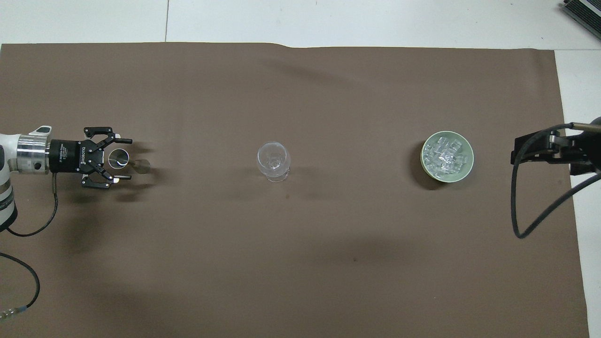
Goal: Pour wine and add ice with both arms
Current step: 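Close the left gripper on the metal cup and lift it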
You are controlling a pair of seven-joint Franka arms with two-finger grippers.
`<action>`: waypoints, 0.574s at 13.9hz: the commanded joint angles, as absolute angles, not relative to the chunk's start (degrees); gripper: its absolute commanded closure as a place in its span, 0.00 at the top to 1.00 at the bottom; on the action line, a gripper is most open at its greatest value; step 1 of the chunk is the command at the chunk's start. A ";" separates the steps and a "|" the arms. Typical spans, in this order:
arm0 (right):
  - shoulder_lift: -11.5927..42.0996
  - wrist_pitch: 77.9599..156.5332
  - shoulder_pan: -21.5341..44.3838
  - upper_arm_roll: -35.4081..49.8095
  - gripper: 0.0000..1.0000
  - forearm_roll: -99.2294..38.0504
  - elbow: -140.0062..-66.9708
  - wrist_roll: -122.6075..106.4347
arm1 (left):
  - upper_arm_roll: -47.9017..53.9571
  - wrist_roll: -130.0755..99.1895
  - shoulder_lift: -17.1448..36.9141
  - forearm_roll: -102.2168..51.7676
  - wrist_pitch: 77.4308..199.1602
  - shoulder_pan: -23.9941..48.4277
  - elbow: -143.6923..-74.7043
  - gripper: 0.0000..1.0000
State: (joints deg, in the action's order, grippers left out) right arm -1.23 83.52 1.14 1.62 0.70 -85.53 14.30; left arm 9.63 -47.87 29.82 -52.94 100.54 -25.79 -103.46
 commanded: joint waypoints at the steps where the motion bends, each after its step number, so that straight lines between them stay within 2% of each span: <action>1: -2.20 84.73 0.53 1.49 1.00 -0.97 -86.92 13.27 | 9.14 -46.85 28.83 -53.88 100.72 -25.66 -104.77 1.00; 4: -2.20 84.73 0.53 1.49 1.00 -0.97 -86.92 13.27 | 9.14 -46.85 28.83 -53.96 100.72 -25.66 -104.85 1.00; 5: -2.20 84.73 0.53 1.49 1.00 -0.97 -86.92 13.27 | 9.23 -46.85 28.83 -54.05 100.72 -25.66 -104.85 0.98; 7: -2.20 84.73 0.53 1.49 1.00 -0.97 -86.92 13.27 | 9.23 -46.85 28.83 -54.05 100.72 -25.66 -104.85 0.86; 8: -2.20 84.73 0.53 1.49 1.00 -0.97 -86.92 13.27 | 9.23 -46.85 28.83 -54.14 100.81 -25.40 -104.94 0.86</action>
State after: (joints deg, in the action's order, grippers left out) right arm -1.23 83.52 1.14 1.62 0.70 -85.53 14.30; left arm 9.61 -47.80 29.82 -52.96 100.53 -25.80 -103.46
